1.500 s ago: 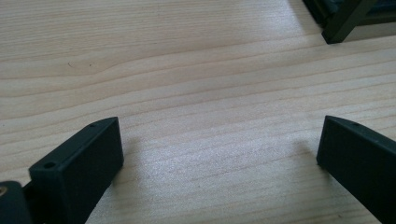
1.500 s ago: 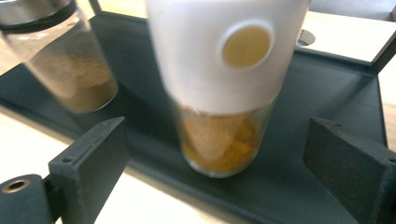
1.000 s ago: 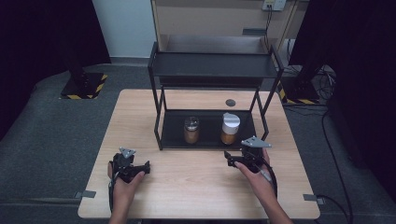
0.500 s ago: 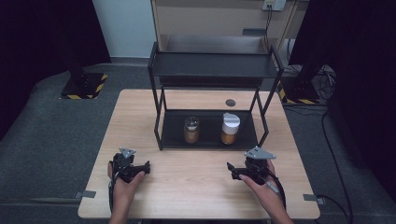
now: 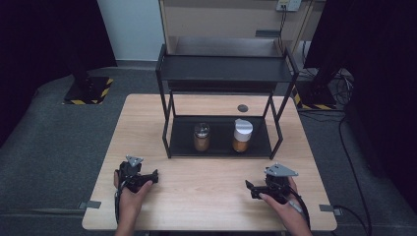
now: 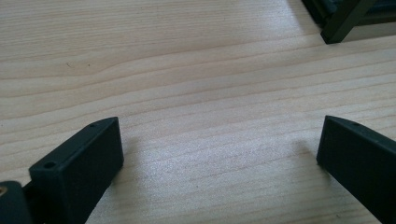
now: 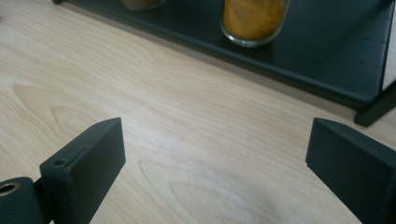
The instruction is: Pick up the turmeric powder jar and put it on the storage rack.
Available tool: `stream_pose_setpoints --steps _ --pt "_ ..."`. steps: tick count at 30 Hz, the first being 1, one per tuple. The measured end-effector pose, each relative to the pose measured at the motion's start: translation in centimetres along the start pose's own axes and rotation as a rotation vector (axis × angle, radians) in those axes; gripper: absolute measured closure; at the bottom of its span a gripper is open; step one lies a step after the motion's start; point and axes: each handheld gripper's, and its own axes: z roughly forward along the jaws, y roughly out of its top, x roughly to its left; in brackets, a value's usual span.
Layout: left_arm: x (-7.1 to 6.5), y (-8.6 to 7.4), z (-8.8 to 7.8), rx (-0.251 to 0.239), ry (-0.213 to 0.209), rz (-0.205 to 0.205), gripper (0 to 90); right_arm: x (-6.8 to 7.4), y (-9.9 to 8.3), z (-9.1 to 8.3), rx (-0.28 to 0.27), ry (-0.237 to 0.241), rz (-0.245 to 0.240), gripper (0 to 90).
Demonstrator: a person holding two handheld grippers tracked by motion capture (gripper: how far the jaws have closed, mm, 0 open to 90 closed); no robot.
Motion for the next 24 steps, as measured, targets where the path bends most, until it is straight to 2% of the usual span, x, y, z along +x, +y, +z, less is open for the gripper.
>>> stream_pose_setpoints --steps 3,13,18,24 --pt "0.0 0.0 0.0 0.000 0.000 0.000 0.0 -0.2 -0.4 -0.2 0.018 -0.004 -0.009 5.7" --pt "0.0 0.0 0.0 0.001 -0.004 0.005 0.0 -1.2 -1.0 -0.9 0.036 -0.037 0.018 5.8" --pt "0.0 0.0 0.0 0.001 -0.006 0.007 0.0 -1.7 -1.3 -0.9 0.050 -0.072 0.026 5.8" --pt "0.1 0.0 0.0 -0.001 -0.009 0.008 0.0 -2.8 -1.5 -1.0 0.055 -0.117 0.070 6.0"
